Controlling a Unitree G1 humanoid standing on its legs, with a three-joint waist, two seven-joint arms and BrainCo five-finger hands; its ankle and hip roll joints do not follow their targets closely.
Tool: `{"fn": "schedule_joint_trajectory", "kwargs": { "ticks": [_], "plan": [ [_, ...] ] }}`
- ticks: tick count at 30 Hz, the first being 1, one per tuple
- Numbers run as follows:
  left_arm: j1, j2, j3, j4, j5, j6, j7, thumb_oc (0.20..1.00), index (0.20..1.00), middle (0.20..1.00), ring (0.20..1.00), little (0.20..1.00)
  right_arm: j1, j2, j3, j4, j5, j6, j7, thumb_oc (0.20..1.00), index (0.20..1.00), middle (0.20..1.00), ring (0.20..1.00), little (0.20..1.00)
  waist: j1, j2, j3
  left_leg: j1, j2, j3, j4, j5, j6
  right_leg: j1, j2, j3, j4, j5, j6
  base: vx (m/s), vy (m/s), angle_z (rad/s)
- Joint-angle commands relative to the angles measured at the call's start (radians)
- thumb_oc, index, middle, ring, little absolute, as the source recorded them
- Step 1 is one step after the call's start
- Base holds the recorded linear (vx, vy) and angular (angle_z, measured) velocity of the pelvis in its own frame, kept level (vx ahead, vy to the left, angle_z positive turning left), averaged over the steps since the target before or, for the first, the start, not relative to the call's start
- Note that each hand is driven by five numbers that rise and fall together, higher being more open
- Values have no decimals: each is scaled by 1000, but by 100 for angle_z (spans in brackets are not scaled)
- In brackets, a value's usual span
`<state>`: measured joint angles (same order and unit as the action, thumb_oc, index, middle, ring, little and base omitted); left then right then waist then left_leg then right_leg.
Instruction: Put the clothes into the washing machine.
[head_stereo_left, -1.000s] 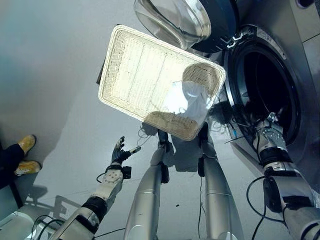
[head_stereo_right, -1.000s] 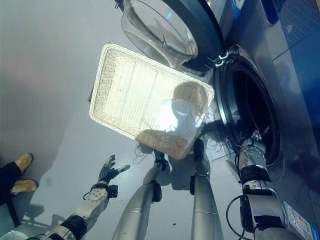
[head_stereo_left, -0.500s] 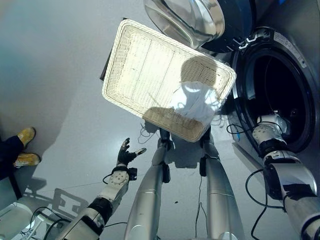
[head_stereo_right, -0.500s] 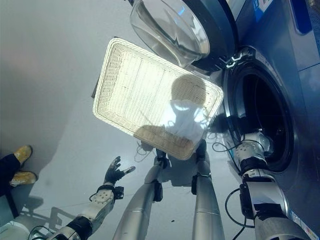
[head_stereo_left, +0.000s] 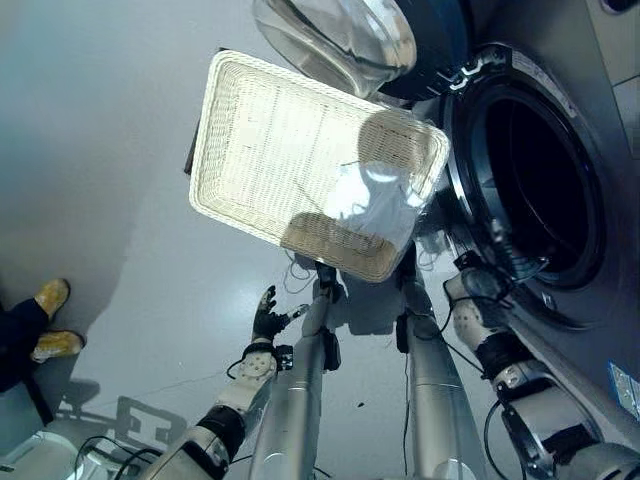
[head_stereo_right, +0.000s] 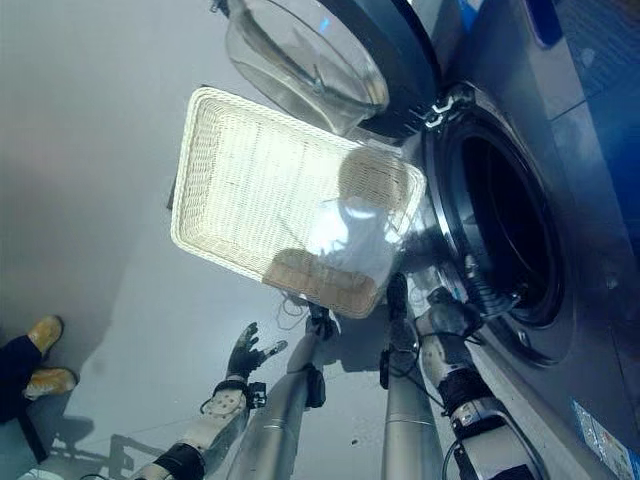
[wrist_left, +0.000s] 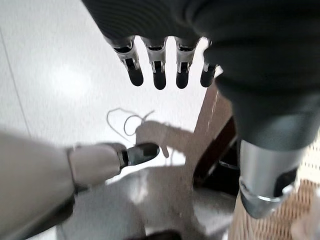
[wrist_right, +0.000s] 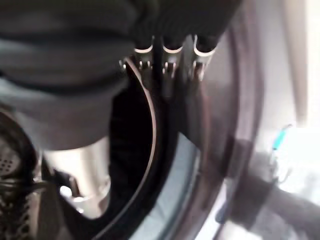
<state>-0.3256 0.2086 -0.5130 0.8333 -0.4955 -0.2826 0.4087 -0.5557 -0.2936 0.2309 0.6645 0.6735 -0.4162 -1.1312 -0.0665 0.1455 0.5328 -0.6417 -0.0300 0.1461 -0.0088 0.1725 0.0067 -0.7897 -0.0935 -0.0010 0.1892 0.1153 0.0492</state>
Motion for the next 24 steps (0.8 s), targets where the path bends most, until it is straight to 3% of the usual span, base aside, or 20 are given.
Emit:
{"fn": "schedule_joint_trajectory", "kwargs": {
  "ticks": [1,8,11,12,14,15,17,18,22,23,24],
  "plan": [
    [44,-2,21,2,-22,-35,36,1000,1000,1000,1000,1000,102,66,52,-57,-39,57,4,1000,1000,1000,1000,1000,-15,10,-13,-15,-57,33,75,-63,-29,53,56,-54,-83,26,22,-14,66,-14],
    [63,7,50,-29,-23,-10,51,1000,1000,1000,1000,1000,188,67,108,-189,-158,96,57,1000,1000,1000,1000,1000,-21,-16,-13,-18,-50,28,78,-57,-26,59,59,-54,-67,23,26,-8,16,-3],
    [78,10,69,-50,-16,8,55,1000,1000,1000,1000,1000,225,43,134,-283,-292,112,123,1000,1000,1000,1000,1000,-25,-27,-13,-22,-49,26,79,-55,-24,56,61,-56,-64,23,28,-12,2,5],
    [93,12,82,-70,-11,21,57,1000,1000,1000,1000,1000,252,18,156,-365,-435,109,119,1000,1000,1000,1000,1000,-26,-34,-13,-23,-46,25,76,-53,-25,54,60,-58,-65,23,32,-12,4,4],
    [99,11,85,-76,-6,24,60,1000,1000,1000,1000,1000,256,7,161,-393,-472,120,139,1000,1000,1000,1000,1000,-27,-36,-13,-23,-45,24,75,-53,-24,54,60,-58,-65,23,33,0,0,0],
    [114,14,101,-92,0,36,62,1000,1000,1000,1000,1000,266,-30,173,-454,-534,94,287,1000,1000,1000,1000,1000,-28,-44,-13,-22,-43,20,72,-54,-24,55,60,-61,-65,20,36,0,0,0],
    [115,22,105,-95,-4,41,60,1000,1000,1000,1000,1000,268,-49,184,-478,-548,54,341,1000,1000,1000,1000,1000,-27,-49,-13,-23,-40,19,73,-55,-26,54,60,-63,-63,17,38,-11,-24,2],
    [116,37,118,-91,-5,45,47,1000,1000,1000,1000,1000,274,-79,193,-499,-566,9,428,1000,1000,1000,1000,1000,-26,-57,-13,-22,-37,13,73,-56,-28,56,62,-66,-58,12,39,-21,-48,7],
    [108,53,128,-79,-9,52,38,1000,1000,1000,1000,1000,264,-124,204,-505,-682,14,407,1000,1000,1000,1000,1000,-22,-68,-13,-22,-35,2,77,-57,-31,59,64,-73,-48,4,41,-11,-71,12],
    [101,69,138,-61,-15,54,17,1000,1000,1000,1000,1000,241,-183,210,-501,-852,41,357,1000,1000,1000,1000,1000,-18,-75,-13,-19,-31,-8,84,-61,-33,63,65,-80,-35,-7,43,-5,-62,4],
    [100,70,139,-58,-15,54,15,1000,1000,1000,1000,1000,237,-189,211,-500,-861,44,354,1000,1000,1000,1000,1000,-17,-75,-13,-19,-31,-10,85,-61,-33,63,65,-81,-34,-8,44,-8,-99,11]
  ]
}}
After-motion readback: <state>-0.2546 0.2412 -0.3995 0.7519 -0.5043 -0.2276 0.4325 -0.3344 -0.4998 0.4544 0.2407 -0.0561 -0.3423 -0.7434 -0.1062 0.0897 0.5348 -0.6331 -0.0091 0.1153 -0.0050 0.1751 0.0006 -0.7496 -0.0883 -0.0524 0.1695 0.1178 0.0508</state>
